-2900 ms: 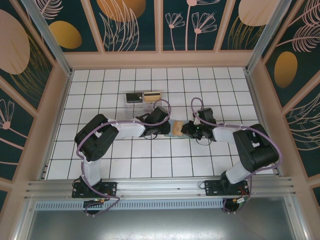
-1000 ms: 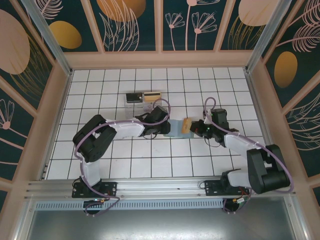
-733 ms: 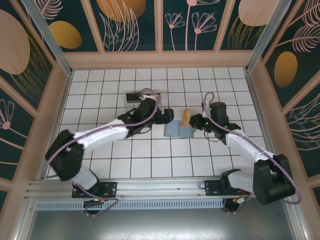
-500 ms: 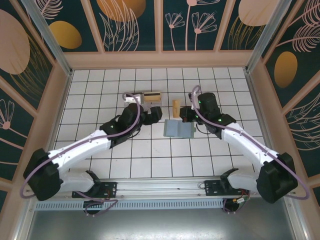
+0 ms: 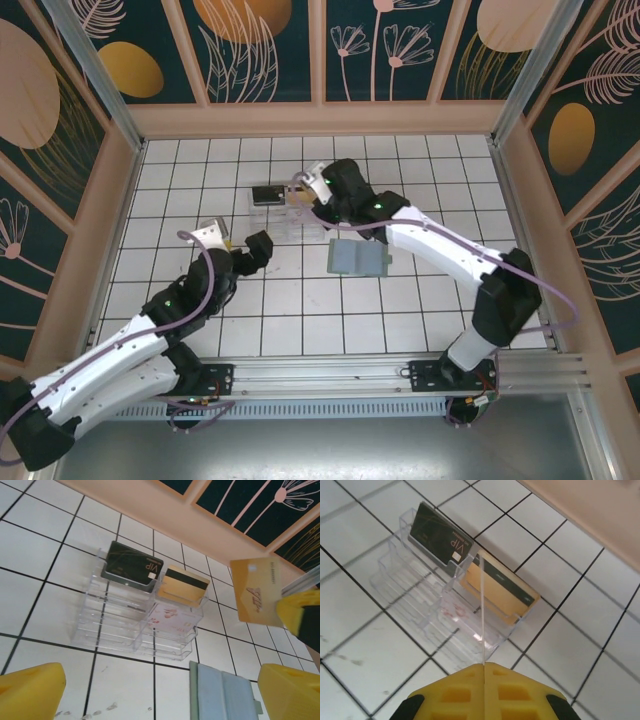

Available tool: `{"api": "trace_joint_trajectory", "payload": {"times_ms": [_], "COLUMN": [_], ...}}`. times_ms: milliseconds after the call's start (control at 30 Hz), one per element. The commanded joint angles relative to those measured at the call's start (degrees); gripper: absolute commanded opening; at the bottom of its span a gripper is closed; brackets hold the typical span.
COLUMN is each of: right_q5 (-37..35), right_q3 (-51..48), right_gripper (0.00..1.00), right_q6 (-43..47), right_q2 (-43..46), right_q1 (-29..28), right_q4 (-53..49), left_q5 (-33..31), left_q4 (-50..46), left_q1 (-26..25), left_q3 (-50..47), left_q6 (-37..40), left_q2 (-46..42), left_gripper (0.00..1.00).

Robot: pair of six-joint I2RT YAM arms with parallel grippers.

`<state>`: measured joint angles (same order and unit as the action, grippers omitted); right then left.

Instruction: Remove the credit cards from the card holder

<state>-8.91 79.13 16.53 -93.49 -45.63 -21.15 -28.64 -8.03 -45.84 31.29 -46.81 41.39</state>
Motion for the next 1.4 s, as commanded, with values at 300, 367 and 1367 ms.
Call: {"api": "trace_joint_trajectory", "payload": {"times_ms": [300,367,1367], "right_q5": [-18.47,-19.65,-16.22], "right_q3": [2.96,2.79,2.21], "right_gripper": [0.0,0.0,0.0], "right_q6": [33.11,37.2,48.42], "right_q2": [-8.37,-8.67,-14.94], "right_q1": [-3.36,-4.31,-3.62], "right_q4": [4.59,6.38,12.32], "left_q5": [-3.35,-3.5,-6.04], "left_q4": [-5.2,-5.5,-8.14], "left_q1": [0.14,0.15,0.15], "left_q3": [-4.67,-4.61,-4.31], "left_q6": [1.35,1.37,1.1], "left_q2": [-10.74,-10.45,-12.86], "left_gripper": [0.99,0.99,0.99]}}
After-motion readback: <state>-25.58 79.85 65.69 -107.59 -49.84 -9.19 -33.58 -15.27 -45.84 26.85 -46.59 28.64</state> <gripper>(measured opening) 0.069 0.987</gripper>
